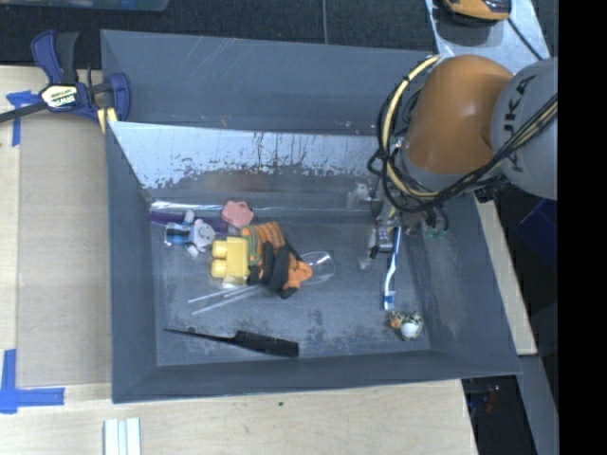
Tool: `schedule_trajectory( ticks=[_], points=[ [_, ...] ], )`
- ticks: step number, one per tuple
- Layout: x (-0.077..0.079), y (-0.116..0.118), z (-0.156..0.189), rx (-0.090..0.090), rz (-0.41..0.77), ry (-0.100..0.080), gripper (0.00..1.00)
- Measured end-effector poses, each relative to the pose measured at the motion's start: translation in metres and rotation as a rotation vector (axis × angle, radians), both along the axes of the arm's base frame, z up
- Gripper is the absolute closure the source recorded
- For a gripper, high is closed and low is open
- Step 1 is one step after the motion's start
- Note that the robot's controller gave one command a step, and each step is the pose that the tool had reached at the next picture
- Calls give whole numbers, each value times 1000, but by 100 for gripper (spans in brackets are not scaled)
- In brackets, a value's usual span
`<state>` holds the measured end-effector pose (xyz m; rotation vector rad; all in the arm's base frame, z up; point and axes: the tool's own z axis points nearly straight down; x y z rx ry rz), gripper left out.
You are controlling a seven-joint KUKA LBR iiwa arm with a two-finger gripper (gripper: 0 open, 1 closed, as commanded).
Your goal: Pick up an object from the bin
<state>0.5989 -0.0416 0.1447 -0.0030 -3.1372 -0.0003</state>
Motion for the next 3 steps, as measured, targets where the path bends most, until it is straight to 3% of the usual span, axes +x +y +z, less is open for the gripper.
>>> schedule_trajectory(
  ticks=[1,2,3],
  points=[
    [2,0,5,-1,1,-8,0],
    [-5,74,-63,-1,121,-11,0],
    [-5,91,-47,-4,317,-16,0]
  ],
)
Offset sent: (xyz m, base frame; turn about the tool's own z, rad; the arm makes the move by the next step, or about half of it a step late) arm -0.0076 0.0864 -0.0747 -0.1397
